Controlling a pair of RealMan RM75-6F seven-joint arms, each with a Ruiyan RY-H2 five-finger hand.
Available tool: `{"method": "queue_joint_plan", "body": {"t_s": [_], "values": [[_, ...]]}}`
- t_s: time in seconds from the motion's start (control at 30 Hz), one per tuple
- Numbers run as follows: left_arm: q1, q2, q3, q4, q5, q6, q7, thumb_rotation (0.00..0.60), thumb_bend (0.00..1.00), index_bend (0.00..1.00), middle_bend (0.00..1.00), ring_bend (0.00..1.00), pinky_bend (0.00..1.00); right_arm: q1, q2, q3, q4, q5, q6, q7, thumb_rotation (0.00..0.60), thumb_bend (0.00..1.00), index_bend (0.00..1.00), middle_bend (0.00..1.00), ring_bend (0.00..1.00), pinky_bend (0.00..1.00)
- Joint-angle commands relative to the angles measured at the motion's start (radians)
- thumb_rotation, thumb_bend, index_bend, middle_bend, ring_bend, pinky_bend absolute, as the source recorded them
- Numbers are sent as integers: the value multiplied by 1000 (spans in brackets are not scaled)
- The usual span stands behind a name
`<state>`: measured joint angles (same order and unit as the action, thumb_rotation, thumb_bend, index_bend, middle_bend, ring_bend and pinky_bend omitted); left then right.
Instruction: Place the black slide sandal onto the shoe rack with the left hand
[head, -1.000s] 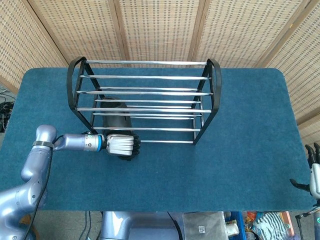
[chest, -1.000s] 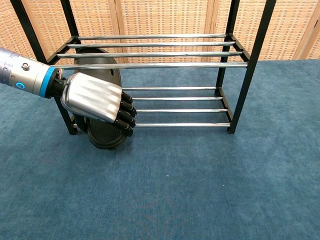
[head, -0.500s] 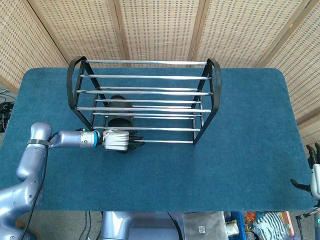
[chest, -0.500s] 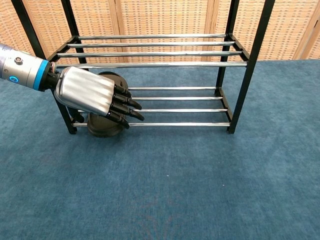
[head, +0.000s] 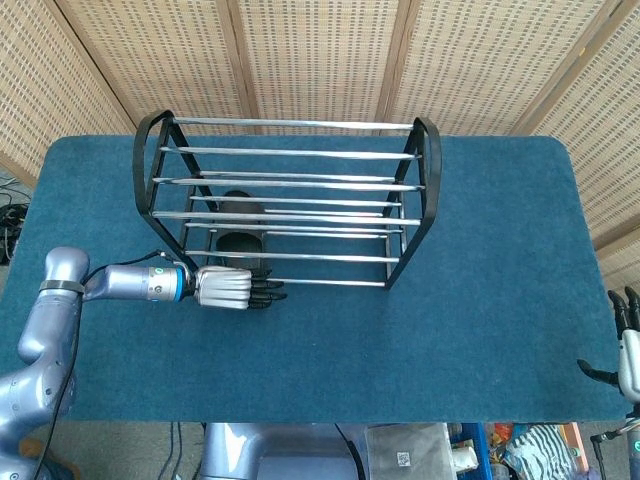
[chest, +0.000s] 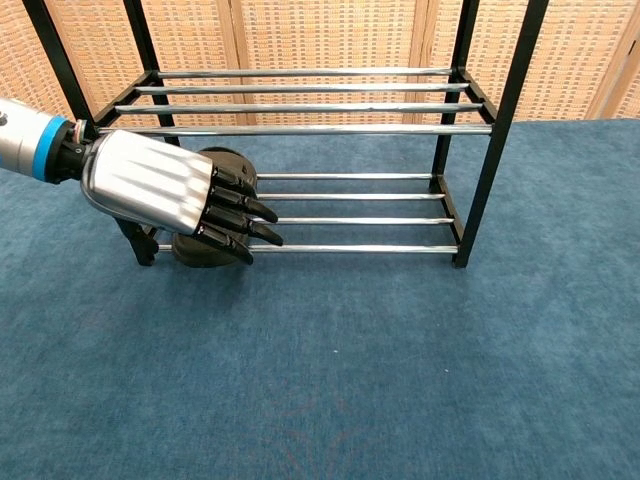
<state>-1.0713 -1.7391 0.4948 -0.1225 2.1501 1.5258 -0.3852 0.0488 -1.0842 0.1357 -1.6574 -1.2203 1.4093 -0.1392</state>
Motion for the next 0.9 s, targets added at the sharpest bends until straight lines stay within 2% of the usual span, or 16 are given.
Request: {"method": "queue_joint_plan", "body": {"t_s": [0.03,0.2,0.27,0.37,0.47,0.57,0.63,0.67,0.73,0.83,0.9], "values": [[29,6,-5,-25,-11,74,10,600,52,150,0,0,158,-4,5,-6,-6,-14,6,8,600,0,0,0,0,0],[97,27,-22,-79,-33,205,16,600,51,151,3,13,219,-11,13,-18,-16,-47,17,24,600,0,0,0,0,0],[135,40,-34,-107,-49,258,18,600,51,163,49,62,235,-14,19,-24,-21,-63,22,34,600,0,0,0,0,0],[211,72,-55,-178,-80,334,22,600,51,263,126,158,277,-19,25,-33,-27,-86,29,47,600,0,0,0,0,0],[280,113,-65,-247,-106,358,52,600,52,300,163,195,303,-22,28,-42,-32,-109,34,54,600,0,0,0,0,0],[361,160,-88,-326,-160,351,77,600,52,308,235,175,279,-24,32,-52,-39,-134,40,59,600,0,0,0,0,0],[418,203,-110,-412,-216,316,94,600,52,309,188,83,184,-28,36,-59,-44,-154,48,65,600,0,0,0,0,0],[455,235,-123,-483,-259,282,103,600,52,309,130,28,107,-30,39,-62,-46,-164,53,70,600,0,0,0,0,0],[515,312,-140,-658,-344,203,150,600,51,278,40,0,22,-35,43,-69,-51,-181,62,77,600,0,0,0,0,0],[584,413,-163,-911,-456,144,246,600,52,75,0,0,0,-39,49,-76,-57,-202,71,88,600,0,0,0,0,0],[642,485,-184,-1108,-556,120,344,600,52,3,0,0,0,-42,53,-80,-61,-218,78,96,600,0,0,0,0,0]]}}
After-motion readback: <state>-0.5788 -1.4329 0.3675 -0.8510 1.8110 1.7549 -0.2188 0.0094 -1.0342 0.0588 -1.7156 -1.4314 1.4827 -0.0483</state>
